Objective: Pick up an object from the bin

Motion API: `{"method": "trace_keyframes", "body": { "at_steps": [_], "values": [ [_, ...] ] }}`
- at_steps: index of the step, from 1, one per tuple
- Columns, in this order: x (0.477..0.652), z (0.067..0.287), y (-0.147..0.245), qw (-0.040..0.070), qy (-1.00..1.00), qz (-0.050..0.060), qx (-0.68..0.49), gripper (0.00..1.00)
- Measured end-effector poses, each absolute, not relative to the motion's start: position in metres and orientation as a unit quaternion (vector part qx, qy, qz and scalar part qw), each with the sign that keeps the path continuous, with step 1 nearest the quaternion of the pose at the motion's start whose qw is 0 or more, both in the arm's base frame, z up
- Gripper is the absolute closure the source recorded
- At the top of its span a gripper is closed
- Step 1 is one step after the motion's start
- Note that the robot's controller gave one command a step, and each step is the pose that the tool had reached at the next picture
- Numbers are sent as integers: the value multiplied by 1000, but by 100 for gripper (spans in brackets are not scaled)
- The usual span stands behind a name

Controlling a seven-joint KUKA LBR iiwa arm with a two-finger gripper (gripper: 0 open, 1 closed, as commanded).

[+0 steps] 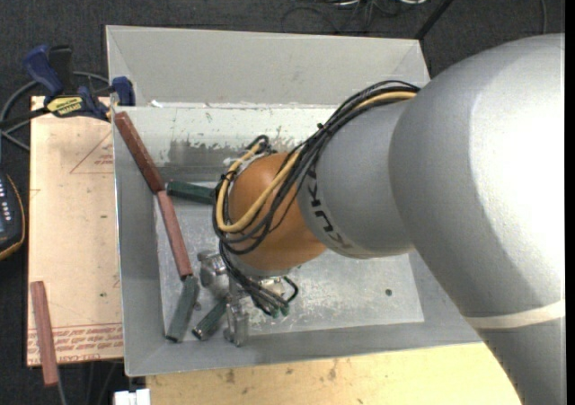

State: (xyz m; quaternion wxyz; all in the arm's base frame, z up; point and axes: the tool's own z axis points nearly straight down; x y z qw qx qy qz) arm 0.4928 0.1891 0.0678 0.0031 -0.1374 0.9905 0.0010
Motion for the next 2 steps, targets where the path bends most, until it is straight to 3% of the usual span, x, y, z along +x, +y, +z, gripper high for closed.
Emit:
{"method": "trace_keyframes", "body": {
  "at_steps": [1, 2],
  "values": [
    [492, 70, 189, 1, 990, 1, -138, 100],
    [501, 205, 205, 5, 990, 2, -138, 100]
  ]
}}
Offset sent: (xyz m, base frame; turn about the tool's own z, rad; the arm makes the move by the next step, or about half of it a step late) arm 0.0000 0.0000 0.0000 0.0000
